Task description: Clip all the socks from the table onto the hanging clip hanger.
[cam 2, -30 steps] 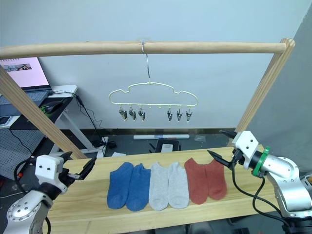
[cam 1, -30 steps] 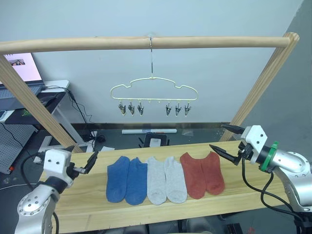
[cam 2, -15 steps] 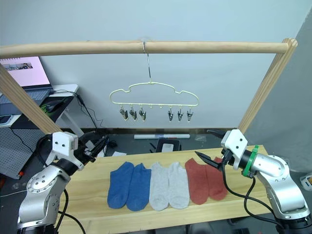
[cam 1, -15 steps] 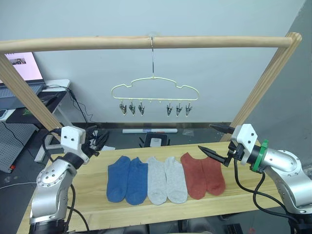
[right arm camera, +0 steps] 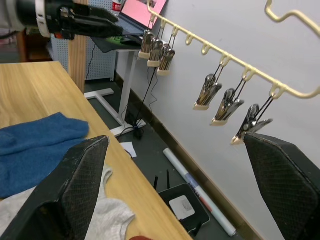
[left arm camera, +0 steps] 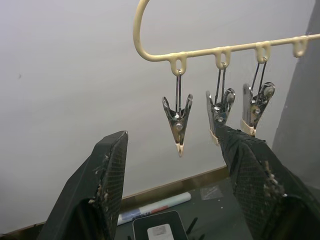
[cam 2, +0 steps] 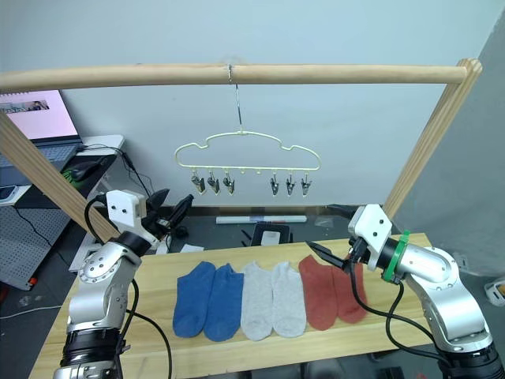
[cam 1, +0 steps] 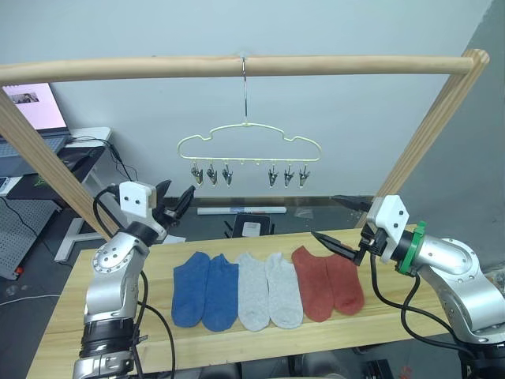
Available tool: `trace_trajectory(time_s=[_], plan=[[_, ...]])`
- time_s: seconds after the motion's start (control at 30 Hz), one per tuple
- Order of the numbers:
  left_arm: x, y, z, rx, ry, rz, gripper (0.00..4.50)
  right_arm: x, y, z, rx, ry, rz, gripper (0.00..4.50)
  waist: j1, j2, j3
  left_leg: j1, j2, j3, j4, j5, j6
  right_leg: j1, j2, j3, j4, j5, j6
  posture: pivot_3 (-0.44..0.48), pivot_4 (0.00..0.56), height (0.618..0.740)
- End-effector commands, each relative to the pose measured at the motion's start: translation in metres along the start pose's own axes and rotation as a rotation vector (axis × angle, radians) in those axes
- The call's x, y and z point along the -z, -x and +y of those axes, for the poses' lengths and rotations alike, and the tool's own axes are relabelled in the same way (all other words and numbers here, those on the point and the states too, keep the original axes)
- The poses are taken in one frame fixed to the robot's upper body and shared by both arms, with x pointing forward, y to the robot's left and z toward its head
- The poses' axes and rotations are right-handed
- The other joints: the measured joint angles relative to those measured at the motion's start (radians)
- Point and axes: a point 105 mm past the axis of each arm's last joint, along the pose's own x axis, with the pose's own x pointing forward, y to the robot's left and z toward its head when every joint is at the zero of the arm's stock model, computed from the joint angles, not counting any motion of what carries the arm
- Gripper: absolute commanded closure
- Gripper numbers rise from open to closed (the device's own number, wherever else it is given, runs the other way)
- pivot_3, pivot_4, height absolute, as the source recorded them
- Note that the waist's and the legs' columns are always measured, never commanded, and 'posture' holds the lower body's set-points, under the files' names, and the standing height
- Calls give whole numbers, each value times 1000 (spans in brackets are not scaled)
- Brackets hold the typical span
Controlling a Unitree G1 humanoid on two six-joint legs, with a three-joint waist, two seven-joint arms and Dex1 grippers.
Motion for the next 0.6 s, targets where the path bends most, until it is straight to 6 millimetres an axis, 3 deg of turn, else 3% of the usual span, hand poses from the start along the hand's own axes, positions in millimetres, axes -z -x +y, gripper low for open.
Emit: trace_trajectory(time_s=[0.03, 0.6], plan=[[-11, -9, -4, 15, 2, -52, 1468, -18, 0, -1, -4, 36, -46, 0, -3, 0, 4, -1, 0, 0, 0, 0, 0, 0, 0, 0, 0, 0, 0, -110, 144, 740], [-22, -29, 9, 30, 71, -70, 1468, -30, -4, 3, 0, 43, -71, 0, -31, 0, 30, -5, 0, -4, 0, 0, 0, -2, -1, -2, -1, 0, 1, -145, 161, 740]])
